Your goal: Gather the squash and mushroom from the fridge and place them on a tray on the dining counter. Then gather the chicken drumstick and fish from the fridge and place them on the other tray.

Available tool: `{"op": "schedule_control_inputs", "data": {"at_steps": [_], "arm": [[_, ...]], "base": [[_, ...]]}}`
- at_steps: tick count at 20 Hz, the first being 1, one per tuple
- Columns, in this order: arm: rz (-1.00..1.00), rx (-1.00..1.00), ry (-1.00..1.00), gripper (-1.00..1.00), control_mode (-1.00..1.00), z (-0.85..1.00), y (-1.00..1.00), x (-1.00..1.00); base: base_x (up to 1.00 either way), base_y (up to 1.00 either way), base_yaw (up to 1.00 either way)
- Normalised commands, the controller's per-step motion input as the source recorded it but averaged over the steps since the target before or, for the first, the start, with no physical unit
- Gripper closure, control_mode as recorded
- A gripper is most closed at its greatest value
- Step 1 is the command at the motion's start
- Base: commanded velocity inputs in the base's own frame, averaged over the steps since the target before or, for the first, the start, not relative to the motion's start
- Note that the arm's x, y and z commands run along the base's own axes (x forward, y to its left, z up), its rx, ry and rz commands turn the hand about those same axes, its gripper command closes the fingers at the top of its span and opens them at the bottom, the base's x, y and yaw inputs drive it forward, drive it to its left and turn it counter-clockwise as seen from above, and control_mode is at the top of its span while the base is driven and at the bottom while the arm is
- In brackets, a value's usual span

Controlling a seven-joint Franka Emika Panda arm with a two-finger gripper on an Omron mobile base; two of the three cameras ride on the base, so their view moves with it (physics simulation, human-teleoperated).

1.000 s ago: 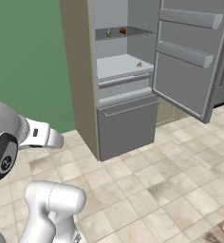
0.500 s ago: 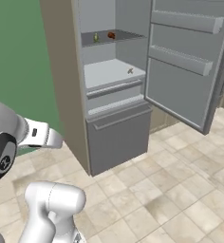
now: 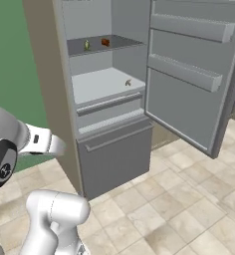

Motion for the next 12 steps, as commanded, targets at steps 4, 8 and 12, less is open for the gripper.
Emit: {"op": "schedule_control_inputs", "data": {"at_steps": [4, 8, 12], "arm": [[0.00, 0.00, 0.00, -1.00, 1.00, 0.00, 0.00, 0.00], [0.00, 0.00, 0.00, -1.00, 1.00, 0.00, 0.00, 0.00], [0.00, 0.00, 0.00, -1.00, 1.00, 0.00, 0.00, 0.00]], "base": [[0.64, -0.32, 0.14], [0.62, -0.39, 0.22], [0.70, -0.33, 0.24]]}}
